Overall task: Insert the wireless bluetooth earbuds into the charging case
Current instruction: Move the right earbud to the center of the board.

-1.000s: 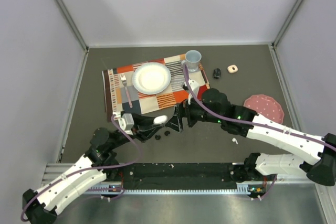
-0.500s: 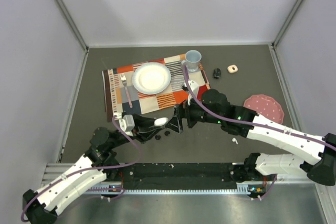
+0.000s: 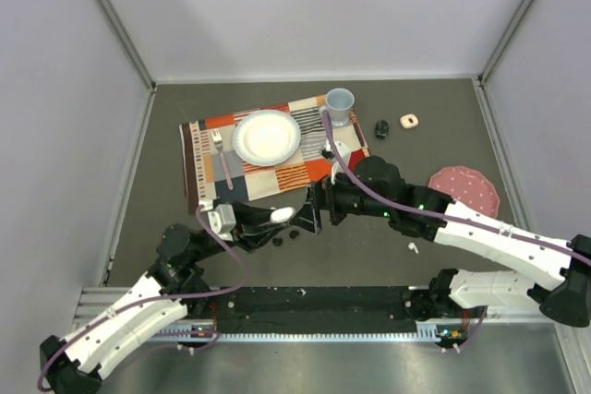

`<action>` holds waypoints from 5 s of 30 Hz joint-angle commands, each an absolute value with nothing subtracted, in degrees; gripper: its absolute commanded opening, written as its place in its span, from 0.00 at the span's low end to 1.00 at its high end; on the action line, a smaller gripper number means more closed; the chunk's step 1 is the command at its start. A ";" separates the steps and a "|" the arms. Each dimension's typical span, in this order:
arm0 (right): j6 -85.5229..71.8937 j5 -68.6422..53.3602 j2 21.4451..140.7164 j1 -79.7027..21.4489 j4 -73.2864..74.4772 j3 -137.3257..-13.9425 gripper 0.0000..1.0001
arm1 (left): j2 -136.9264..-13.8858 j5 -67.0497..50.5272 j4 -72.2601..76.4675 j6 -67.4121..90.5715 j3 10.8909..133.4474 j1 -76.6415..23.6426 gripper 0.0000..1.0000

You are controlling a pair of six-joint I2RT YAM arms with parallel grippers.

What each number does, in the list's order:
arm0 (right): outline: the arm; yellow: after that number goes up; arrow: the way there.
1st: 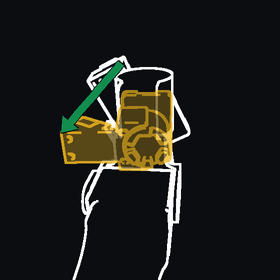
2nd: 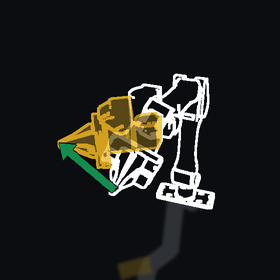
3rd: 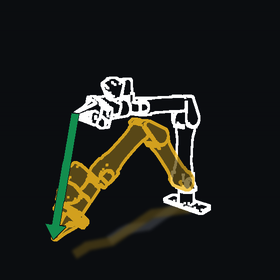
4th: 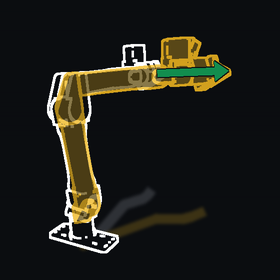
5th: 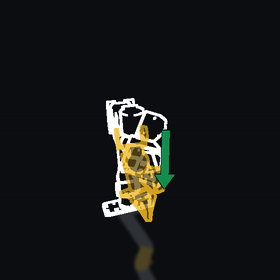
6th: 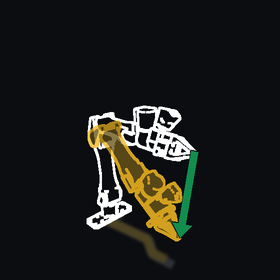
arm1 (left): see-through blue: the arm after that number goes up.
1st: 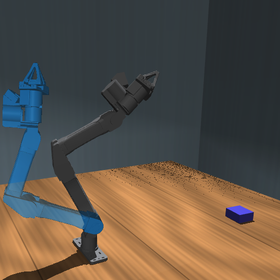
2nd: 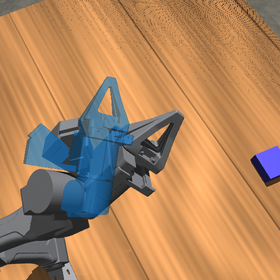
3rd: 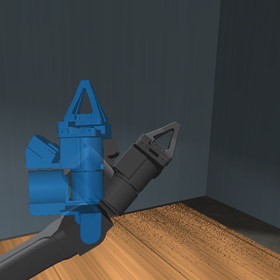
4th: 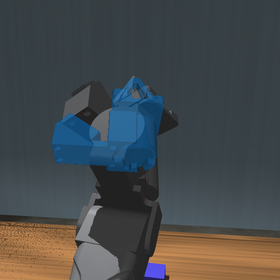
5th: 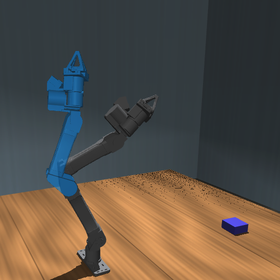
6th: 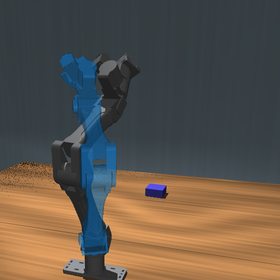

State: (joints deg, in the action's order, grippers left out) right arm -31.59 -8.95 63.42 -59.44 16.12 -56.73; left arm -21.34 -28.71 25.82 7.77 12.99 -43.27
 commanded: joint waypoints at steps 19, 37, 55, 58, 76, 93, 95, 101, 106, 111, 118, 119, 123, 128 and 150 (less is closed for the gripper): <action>-36.21 -7.91 61.61 -54.76 5.36 -58.45 0.92 | -18.81 -32.00 22.33 7.12 14.24 -44.12 0.00; -30.07 8.79 46.41 -32.97 32.15 -48.96 0.99 | -12.22 -22.76 6.43 4.75 22.67 -44.03 0.00; -44.72 9.31 51.42 -27.07 48.68 -38.07 0.93 | -9.75 -21.18 1.93 3.25 24.61 -44.03 0.00; -50.17 12.38 49.49 -27.07 48.78 -33.85 0.94 | -9.58 -21.18 2.11 3.25 24.52 -44.12 0.00; -53.70 19.95 47.02 -27.07 43.25 -26.98 0.93 | -10.02 -22.41 3.78 3.69 23.91 -44.12 0.00; -51.94 14.06 50.71 -27.07 33.66 -22.77 0.91 | -9.76 -22.41 3.34 3.96 24.08 -44.12 0.00; -52.21 13.54 50.36 -27.07 33.66 -22.33 0.91 | -9.84 -22.24 3.34 3.87 24.08 -44.12 0.00; -53.79 9.76 48.69 -27.07 33.84 -20.04 0.90 | -9.84 -22.32 3.43 3.96 24.08 -44.03 0.00; -56.24 9.05 45.53 -27.07 35.23 -19.07 0.87 | -10.11 -22.24 3.69 3.96 23.99 -44.12 0.00; -56.51 11.07 45.00 -27.07 39.19 -20.48 0.87 | -10.20 -22.41 3.60 3.96 24.08 -44.12 0.00; -58.00 17.13 45.52 -27.16 43.85 -23.46 0.87 | -10.20 -22.41 3.52 3.96 24.08 -44.03 0.00; -58.18 17.57 45.96 -27.07 45.25 -23.99 0.87 | -10.28 -22.41 3.52 3.96 24.17 -44.03 0.00; -58.98 17.93 46.93 -27.25 46.23 -24.26 0.87 | -10.20 -22.41 3.43 4.04 24.17 -44.03 0.00; -58.71 17.58 48.52 -27.42 46.14 -24.69 0.86 | -10.28 -22.24 3.43 4.04 24.17 -44.12 0.00; -51.50 10.73 51.24 -28.21 35.16 -23.29 0.84 | -10.28 -22.32 3.60 4.39 24.08 -44.03 0.00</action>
